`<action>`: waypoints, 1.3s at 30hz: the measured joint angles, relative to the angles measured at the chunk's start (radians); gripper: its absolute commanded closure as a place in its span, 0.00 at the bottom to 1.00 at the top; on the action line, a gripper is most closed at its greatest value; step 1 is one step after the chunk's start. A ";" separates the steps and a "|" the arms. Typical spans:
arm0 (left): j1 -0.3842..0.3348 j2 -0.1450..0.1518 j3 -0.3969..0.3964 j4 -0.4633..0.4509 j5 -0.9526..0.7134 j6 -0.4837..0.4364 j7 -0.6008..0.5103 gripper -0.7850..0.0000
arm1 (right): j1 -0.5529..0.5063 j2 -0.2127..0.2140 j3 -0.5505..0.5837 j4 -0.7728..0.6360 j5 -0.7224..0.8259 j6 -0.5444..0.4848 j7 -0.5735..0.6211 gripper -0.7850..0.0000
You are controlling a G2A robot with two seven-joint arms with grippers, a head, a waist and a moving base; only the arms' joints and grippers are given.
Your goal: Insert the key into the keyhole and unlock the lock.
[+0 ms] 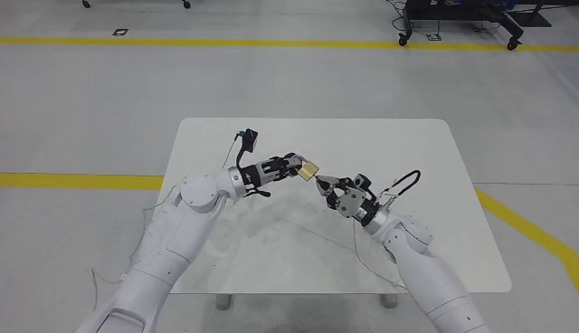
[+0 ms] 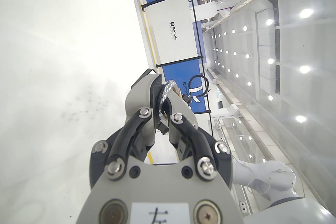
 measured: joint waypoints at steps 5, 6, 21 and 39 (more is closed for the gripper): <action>0.006 0.002 -0.004 -0.008 -0.002 -0.004 -0.005 1.00 | -0.009 0.005 0.008 -0.024 -0.035 0.011 -0.004 0.60; 0.007 0.002 -0.005 -0.008 -0.006 -0.003 -0.007 1.00 | -0.011 0.006 0.008 -0.029 -0.042 0.010 -0.005 0.61; -0.030 0.000 0.026 0.041 0.033 0.128 -0.016 1.00 | -0.250 0.048 0.211 -0.335 -0.373 -0.194 -0.238 0.00; -0.094 -0.012 0.184 0.081 0.393 0.192 -0.044 0.53 | -0.348 0.051 0.270 -0.440 -0.397 -0.252 -0.315 0.00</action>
